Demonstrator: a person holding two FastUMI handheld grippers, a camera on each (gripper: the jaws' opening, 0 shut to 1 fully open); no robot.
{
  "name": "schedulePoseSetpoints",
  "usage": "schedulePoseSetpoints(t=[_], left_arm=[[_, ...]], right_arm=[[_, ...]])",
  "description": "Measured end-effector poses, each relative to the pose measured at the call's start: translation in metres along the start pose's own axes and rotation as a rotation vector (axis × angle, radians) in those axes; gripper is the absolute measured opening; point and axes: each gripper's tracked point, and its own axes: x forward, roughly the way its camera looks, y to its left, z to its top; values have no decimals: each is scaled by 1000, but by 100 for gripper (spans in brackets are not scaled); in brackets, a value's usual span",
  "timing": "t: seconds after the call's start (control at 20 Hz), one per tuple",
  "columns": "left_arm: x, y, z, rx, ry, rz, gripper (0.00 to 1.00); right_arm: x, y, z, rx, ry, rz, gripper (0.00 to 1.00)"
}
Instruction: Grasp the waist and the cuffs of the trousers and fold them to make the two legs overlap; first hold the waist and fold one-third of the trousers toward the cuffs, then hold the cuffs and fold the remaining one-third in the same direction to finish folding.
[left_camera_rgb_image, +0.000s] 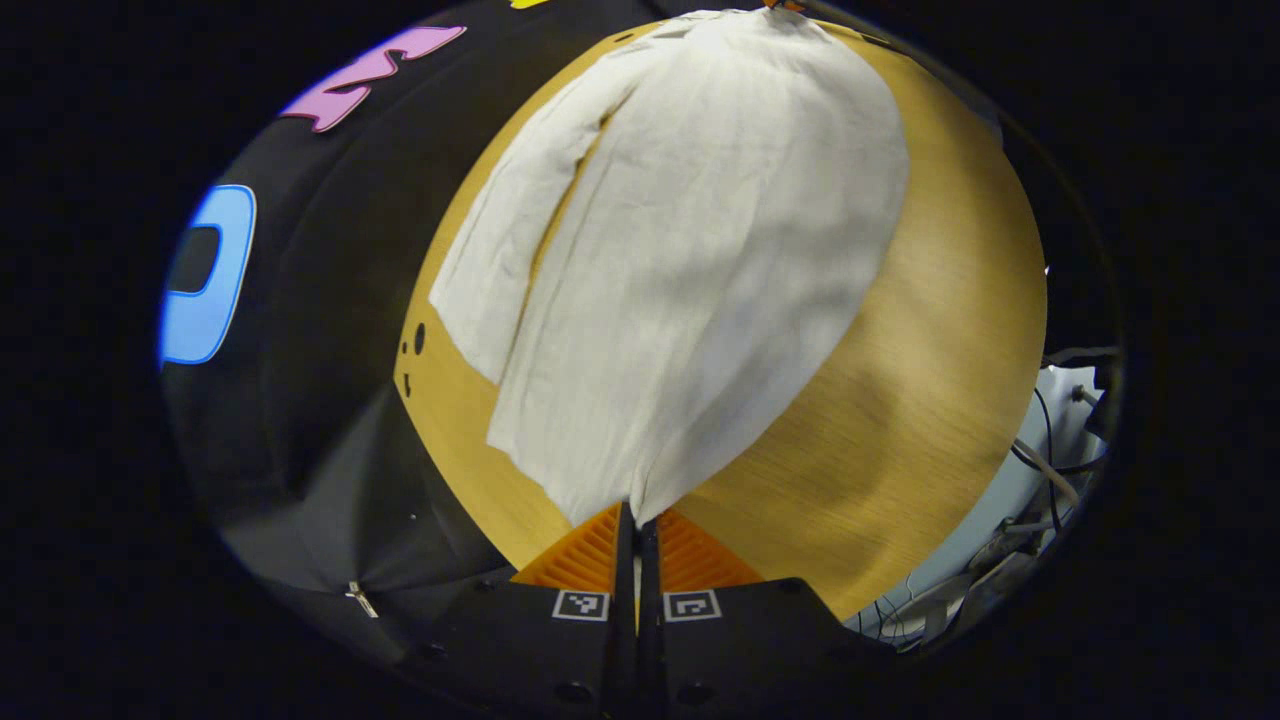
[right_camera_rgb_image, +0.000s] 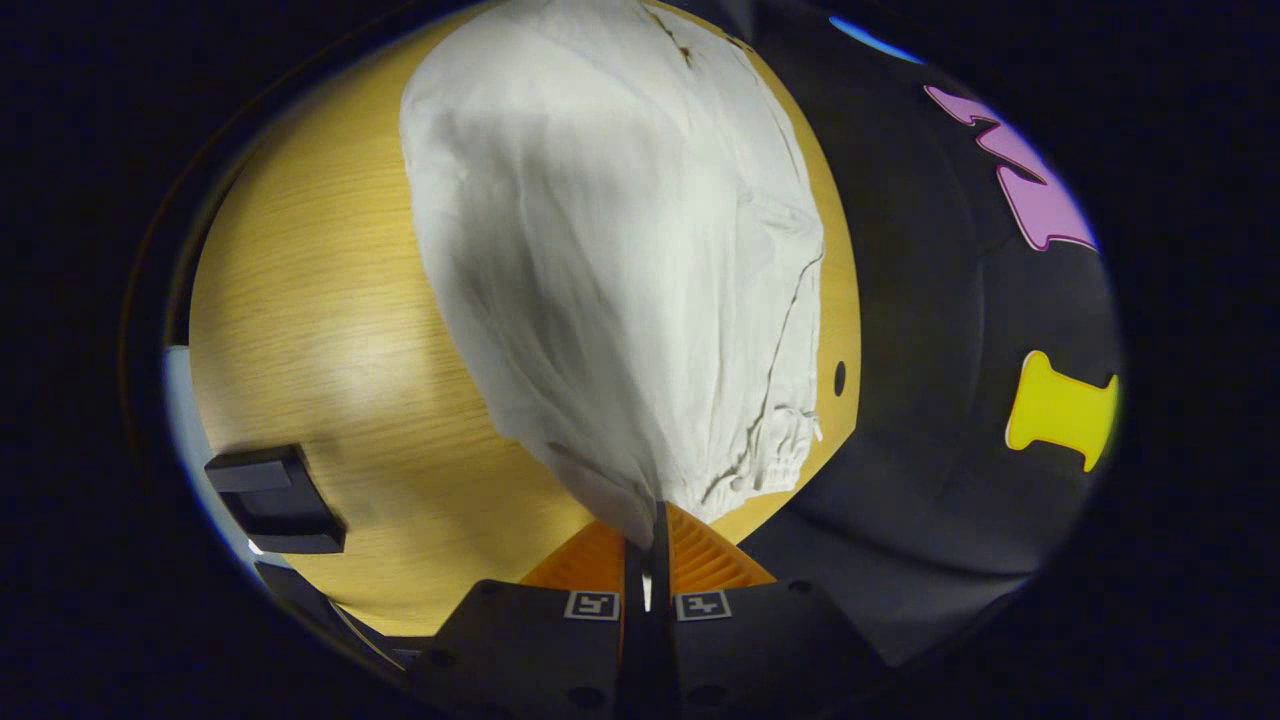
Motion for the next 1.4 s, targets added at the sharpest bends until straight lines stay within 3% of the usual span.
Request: schedulePoseSetpoints(t=[0.2,0.35,0.7,0.75,0.8,1.0,1.2,1.4], left_arm=[[-8,54,21,-100,-33,64,6],[-9,99,40,-144,-57,127,6],[3,180,93,-222,-133,198,5],[7,189,98,-240,-136,204,5],[13,200,104,-275,-144,207,5],[48,234,128,-474,-165,213,5],[86,261,147,-685,-168,212,5],[133,258,152,-749,-126,190,6]], right_arm=[[-14,-55,14,59,-71,-137,6],[-13,-101,21,171,-101,-230,5],[6,-174,24,421,-114,-331,5],[18,-185,22,467,-114,-341,10],[24,-195,23,518,-117,-354,6],[46,-245,38,683,-170,-432,6],[90,-263,39,934,-179,-408,5],[116,-235,30,1080,-96,-259,6]])
